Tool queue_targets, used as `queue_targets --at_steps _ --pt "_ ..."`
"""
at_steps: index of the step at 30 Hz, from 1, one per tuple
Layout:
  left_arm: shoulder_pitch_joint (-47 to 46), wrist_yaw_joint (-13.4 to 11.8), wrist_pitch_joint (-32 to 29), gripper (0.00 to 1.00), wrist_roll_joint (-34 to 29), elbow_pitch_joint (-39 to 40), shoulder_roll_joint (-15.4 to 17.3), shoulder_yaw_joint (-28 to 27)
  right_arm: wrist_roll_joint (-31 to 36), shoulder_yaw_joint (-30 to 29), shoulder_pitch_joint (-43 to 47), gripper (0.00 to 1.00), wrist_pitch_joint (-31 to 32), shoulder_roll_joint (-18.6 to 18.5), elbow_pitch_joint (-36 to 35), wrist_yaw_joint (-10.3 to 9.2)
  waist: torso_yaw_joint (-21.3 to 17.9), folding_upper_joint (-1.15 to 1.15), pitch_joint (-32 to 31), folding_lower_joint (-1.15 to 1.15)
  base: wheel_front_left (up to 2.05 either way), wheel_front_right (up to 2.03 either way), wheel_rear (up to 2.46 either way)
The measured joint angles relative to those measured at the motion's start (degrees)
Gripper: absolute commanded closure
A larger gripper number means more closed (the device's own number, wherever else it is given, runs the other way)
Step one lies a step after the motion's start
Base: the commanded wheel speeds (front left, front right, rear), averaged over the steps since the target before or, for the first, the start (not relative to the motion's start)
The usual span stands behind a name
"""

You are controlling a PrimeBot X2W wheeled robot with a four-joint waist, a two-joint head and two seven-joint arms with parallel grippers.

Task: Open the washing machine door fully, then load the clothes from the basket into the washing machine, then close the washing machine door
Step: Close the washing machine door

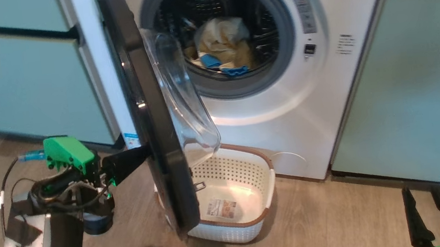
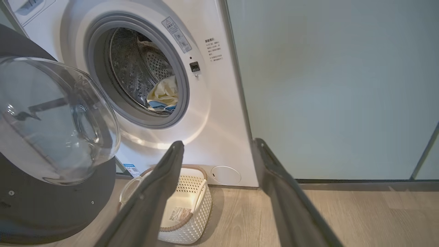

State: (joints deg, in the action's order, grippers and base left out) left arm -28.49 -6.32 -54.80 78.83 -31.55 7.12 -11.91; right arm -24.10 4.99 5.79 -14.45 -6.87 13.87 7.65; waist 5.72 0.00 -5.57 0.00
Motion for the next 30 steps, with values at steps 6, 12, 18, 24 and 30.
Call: queue_targets --at_steps 6,12,18,24,30 --pt "1.67 -1.31 0.19 1.0 0.01 3.34 -0.71 -0.47 0.0 0.05 0.0 0.0 0.0 -0.19 0.01 0.0 -3.57 0.0 0.17 0.0 0.0 0.0 0.0" --pt "2.69 -1.47 1.41 1.0 0.43 4.72 -1.07 -1.04 0.0 0.14 -0.01 0.0 0.0 -0.59 0.0 0.0 -7.17 0.0 0.35 0.0 0.0 0.0 0.0" --pt "2.75 -1.32 2.66 1.0 0.68 4.7 -1.81 -1.52 0.0 0.35 -0.02 0.0 0.0 -1.81 0.0 0.0 -11.0 0.0 0.54 0.0 0.0 0.0 0.0" --pt "2.72 0.49 5.08 1.0 0.9 3.19 -2.18 -2.94 0.0 0.43 -0.04 0.0 0.01 -2.32 -0.01 0.0 -14.92 0.0 0.87 0.0 0.0 0.0 0.0" --pt "2.41 2.3 9.09 1.0 0.82 -0.13 -1.96 -4.77 -0.01 0.62 -0.08 0.0 0.01 -3.37 -0.02 0.0 -18.45 0.0 1.57 0.0 0.0 0.0 0.0"
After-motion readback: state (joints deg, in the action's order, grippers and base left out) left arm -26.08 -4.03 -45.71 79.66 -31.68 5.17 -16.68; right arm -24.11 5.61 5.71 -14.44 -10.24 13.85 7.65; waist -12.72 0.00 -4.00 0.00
